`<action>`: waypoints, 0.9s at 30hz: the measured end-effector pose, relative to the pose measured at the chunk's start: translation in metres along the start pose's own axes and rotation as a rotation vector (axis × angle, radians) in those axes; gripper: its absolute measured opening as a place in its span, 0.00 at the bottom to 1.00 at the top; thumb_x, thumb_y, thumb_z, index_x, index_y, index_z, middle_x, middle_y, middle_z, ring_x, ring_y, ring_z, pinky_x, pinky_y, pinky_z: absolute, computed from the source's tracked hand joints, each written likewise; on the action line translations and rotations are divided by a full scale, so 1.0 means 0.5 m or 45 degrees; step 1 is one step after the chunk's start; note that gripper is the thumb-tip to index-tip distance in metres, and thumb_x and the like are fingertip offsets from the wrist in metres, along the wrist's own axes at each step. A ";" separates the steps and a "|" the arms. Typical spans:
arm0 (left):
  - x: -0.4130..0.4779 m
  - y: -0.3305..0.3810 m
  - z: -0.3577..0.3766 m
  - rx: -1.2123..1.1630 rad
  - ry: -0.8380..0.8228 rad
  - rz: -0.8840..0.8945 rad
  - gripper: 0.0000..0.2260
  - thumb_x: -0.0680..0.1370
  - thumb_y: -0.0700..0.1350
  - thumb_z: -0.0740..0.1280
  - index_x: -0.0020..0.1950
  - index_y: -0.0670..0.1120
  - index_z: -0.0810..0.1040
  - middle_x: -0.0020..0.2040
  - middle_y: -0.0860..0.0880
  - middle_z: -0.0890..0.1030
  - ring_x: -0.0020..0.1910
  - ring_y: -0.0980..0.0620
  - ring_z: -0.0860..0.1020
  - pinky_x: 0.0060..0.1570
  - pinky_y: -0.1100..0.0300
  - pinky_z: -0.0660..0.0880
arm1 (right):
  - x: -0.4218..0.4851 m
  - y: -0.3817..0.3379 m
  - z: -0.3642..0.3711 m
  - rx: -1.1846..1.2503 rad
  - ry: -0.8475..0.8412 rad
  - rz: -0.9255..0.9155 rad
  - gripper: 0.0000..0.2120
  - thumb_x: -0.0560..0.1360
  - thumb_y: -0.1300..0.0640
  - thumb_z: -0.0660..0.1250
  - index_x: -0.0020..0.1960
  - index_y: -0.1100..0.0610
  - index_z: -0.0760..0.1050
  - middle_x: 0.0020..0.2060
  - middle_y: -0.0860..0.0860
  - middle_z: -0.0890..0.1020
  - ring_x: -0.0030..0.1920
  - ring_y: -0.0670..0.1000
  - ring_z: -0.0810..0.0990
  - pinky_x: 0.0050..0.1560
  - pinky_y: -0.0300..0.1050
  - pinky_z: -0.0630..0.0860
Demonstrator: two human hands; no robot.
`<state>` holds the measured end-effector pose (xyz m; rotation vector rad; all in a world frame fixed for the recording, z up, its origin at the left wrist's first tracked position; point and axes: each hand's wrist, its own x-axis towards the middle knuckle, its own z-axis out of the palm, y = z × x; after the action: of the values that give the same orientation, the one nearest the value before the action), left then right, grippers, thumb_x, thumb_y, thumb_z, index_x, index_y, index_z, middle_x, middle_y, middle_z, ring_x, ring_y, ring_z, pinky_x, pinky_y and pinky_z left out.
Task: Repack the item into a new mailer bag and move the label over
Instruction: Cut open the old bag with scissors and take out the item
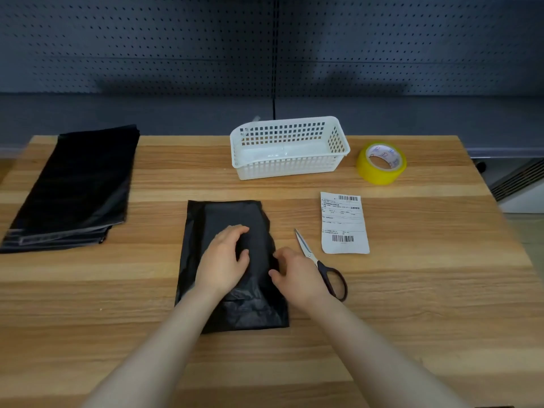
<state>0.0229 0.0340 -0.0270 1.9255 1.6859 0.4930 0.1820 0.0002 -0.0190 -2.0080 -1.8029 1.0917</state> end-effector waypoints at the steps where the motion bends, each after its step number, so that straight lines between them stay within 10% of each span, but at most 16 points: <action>1: -0.004 -0.009 -0.002 0.071 -0.040 0.009 0.21 0.77 0.42 0.64 0.70 0.49 0.67 0.72 0.49 0.68 0.74 0.51 0.61 0.73 0.55 0.55 | -0.001 -0.003 0.006 0.013 0.009 0.016 0.21 0.76 0.54 0.66 0.67 0.56 0.69 0.61 0.53 0.77 0.60 0.53 0.76 0.59 0.43 0.72; 9: -0.015 -0.042 -0.018 0.263 -0.321 0.069 0.26 0.78 0.51 0.61 0.75 0.55 0.58 0.78 0.55 0.51 0.77 0.53 0.44 0.72 0.43 0.39 | 0.007 -0.028 0.042 0.171 0.081 0.170 0.28 0.72 0.55 0.70 0.69 0.56 0.65 0.60 0.53 0.78 0.60 0.52 0.76 0.59 0.43 0.73; 27: -0.005 -0.010 0.006 0.415 -0.505 -0.102 0.36 0.78 0.60 0.57 0.76 0.54 0.38 0.76 0.53 0.32 0.75 0.49 0.32 0.70 0.36 0.51 | -0.013 0.022 -0.018 -0.191 0.276 0.286 0.13 0.76 0.64 0.59 0.59 0.56 0.74 0.56 0.53 0.75 0.54 0.55 0.76 0.50 0.47 0.76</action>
<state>0.0203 0.0315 -0.0322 2.0005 1.6400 -0.2003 0.1964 -0.0056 -0.0168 -2.3608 -1.6232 0.7742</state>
